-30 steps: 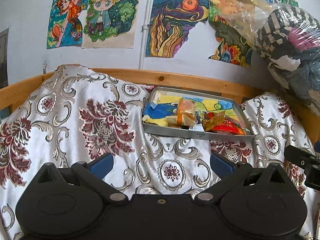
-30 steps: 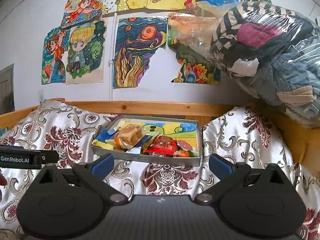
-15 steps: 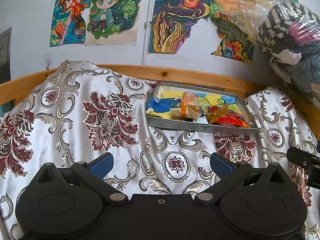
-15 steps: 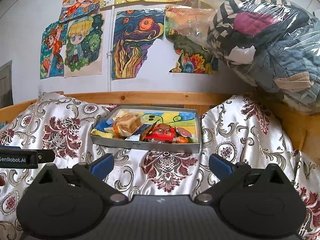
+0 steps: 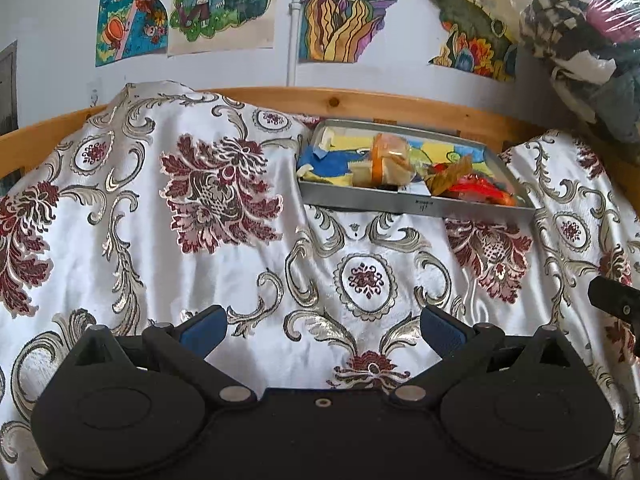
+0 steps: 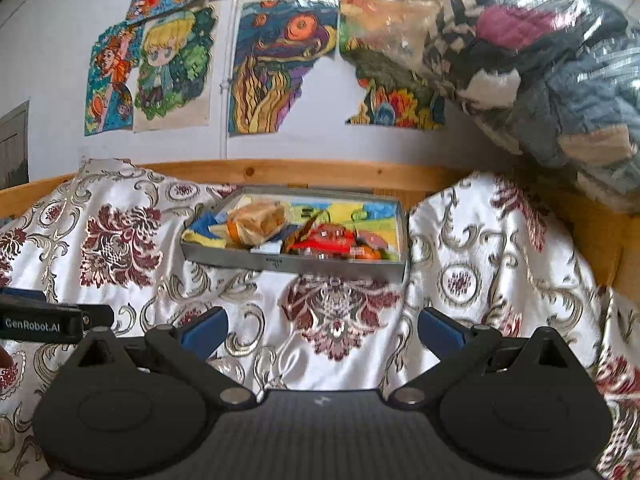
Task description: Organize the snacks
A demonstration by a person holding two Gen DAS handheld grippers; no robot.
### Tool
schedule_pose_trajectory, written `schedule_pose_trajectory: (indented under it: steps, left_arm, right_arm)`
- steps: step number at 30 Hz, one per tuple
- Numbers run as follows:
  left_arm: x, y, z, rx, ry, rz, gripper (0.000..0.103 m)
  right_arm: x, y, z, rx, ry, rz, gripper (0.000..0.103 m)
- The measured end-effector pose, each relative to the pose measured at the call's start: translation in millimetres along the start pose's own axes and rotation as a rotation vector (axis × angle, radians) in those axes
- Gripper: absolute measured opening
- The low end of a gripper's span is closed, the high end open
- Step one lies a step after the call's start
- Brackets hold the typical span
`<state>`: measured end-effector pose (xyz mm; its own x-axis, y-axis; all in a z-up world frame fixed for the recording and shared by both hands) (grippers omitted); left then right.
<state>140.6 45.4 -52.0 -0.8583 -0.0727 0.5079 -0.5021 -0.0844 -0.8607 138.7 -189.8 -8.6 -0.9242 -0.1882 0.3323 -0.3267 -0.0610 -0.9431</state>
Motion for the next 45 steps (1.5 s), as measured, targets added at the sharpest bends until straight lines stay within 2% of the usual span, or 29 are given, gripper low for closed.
schedule_pose_trajectory:
  steps: [9, 45]
  left_arm:
    - [-1.8, 1.8, 0.3, -0.001, -0.004, -0.004, 0.102]
    - [0.1, 1.5, -0.1, -0.002, -0.004, -0.002, 0.102]
  right_arm:
    - [-6.4, 12.7, 3.4, -0.008, 0.007, -0.032, 0.103]
    - [-5.0, 12.9, 3.1, -0.007, 0.007, -0.035, 0.103]
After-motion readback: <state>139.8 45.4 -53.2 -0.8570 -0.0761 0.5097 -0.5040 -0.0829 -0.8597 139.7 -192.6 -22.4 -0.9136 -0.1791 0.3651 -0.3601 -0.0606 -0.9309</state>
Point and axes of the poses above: each gripper's, at about its wrist camera, not at the fingertips, and x roughly against the way its jaws point, z to its right, y to its underside, the point moved 10 cm from there along -x, roughly the way its jaws point, and after that the axes turned 2 degrees about -z, right-handed, at the moved point
